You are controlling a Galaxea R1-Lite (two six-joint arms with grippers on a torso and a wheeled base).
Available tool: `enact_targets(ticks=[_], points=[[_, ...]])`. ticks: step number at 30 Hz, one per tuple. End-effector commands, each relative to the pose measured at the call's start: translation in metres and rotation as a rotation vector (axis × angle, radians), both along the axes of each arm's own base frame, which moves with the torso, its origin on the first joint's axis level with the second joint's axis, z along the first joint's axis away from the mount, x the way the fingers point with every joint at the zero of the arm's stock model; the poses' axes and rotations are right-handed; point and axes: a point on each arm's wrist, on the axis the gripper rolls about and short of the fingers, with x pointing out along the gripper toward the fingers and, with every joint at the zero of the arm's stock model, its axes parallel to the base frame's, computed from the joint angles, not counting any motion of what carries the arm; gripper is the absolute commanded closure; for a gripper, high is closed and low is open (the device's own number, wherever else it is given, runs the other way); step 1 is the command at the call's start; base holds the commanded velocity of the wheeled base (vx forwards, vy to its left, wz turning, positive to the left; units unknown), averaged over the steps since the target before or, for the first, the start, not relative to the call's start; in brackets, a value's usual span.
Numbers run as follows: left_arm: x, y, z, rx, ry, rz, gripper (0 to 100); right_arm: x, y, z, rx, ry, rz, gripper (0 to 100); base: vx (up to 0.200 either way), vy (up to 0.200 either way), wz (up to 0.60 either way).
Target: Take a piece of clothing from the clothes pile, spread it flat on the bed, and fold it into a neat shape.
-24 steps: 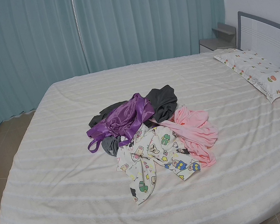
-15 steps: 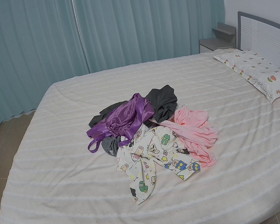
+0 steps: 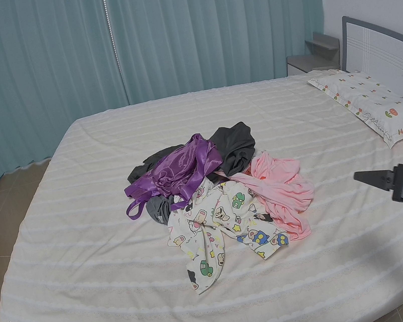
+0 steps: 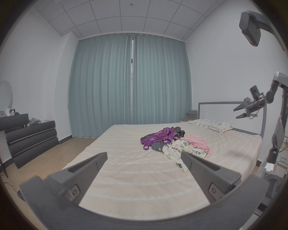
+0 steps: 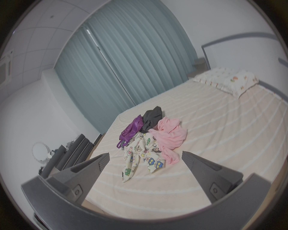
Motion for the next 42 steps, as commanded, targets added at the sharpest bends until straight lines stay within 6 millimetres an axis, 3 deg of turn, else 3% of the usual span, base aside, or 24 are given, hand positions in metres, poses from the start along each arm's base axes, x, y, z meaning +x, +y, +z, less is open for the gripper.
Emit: enact_targets(ticks=[1, 16, 25, 31, 42], points=[[0.0, 0.0, -0.005, -0.003, 0.002, -0.001, 0, 0.12, 0.085, -0.133, 0.148, 0.34, -0.021, 0, 0.0, 0.0, 0.0], [0.0, 0.0, -0.005, -0.003, 0.002, -0.001, 0, 0.131, 0.101, -0.17, 0.081, 0.385, -0.063, 0, 0.0, 0.0, 0.0], [0.0, 0.0, -0.005, -0.003, 0.002, -0.001, 0, 0.134, 0.102, -0.177, 0.072, 0.394, -0.069, 0, 0.0, 0.0, 0.0], [0.0, 0.0, -0.005, -0.003, 0.002, -0.001, 0, 0.147, 0.108, -0.191, 0.062, 0.398, -0.077, 0, 0.0, 0.0, 0.0], [0.0, 0.0, -0.005, 0.0, 0.001, 0.0, 0, 0.166, 0.122, -0.199, 0.039, 0.398, -0.077, 0, 0.0, 0.0, 0.0]])
